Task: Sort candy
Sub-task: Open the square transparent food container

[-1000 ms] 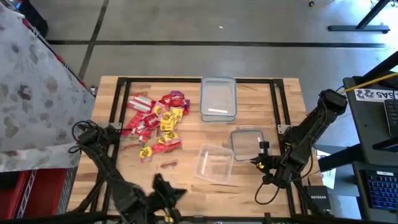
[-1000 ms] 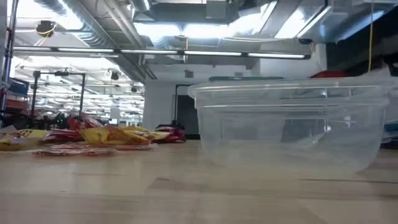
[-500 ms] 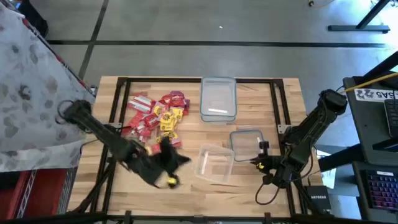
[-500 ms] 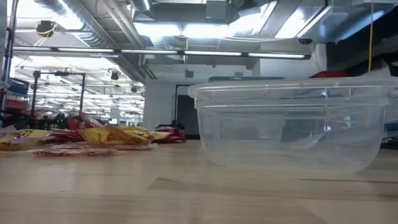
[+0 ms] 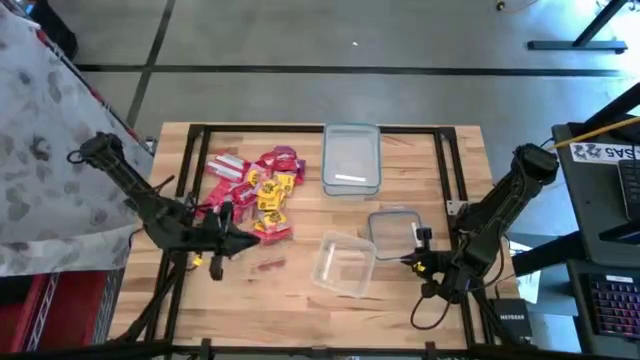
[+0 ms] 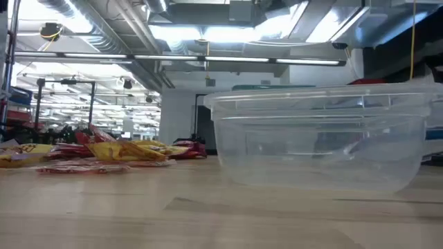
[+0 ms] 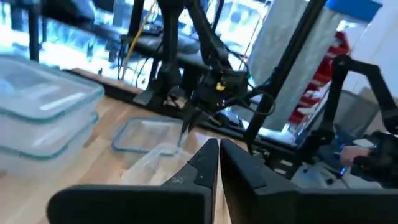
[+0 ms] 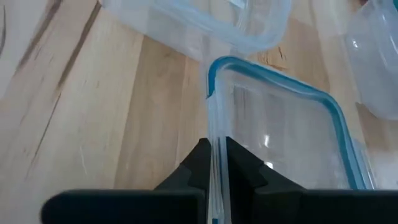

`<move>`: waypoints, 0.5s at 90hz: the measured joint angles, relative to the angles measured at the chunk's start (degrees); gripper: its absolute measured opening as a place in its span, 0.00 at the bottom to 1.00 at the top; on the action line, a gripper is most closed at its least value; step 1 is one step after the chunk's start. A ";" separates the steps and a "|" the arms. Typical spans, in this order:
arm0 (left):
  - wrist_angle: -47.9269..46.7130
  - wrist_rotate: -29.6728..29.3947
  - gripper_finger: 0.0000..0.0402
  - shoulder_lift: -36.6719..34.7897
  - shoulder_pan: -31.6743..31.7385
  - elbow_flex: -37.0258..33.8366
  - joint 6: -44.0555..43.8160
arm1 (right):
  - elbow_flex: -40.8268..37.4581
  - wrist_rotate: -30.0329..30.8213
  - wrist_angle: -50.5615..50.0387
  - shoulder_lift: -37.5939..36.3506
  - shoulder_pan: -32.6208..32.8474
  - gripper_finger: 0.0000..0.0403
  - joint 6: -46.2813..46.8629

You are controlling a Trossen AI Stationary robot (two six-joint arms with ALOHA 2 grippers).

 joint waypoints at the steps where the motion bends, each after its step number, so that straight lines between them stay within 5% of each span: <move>1: 0.72 -0.21 0.00 -0.45 0.02 -0.50 0.31 | 0.00 0.00 0.01 0.00 0.01 0.02 0.00; 16: 9.61 -3.55 0.00 -5.65 0.80 -5.67 5.83 | 0.00 -0.02 -0.01 0.00 0.02 0.02 -0.11; 45: 8.15 -3.63 0.00 -7.55 1.01 -5.81 5.37 | 0.00 0.12 -0.03 0.00 0.00 0.02 -0.26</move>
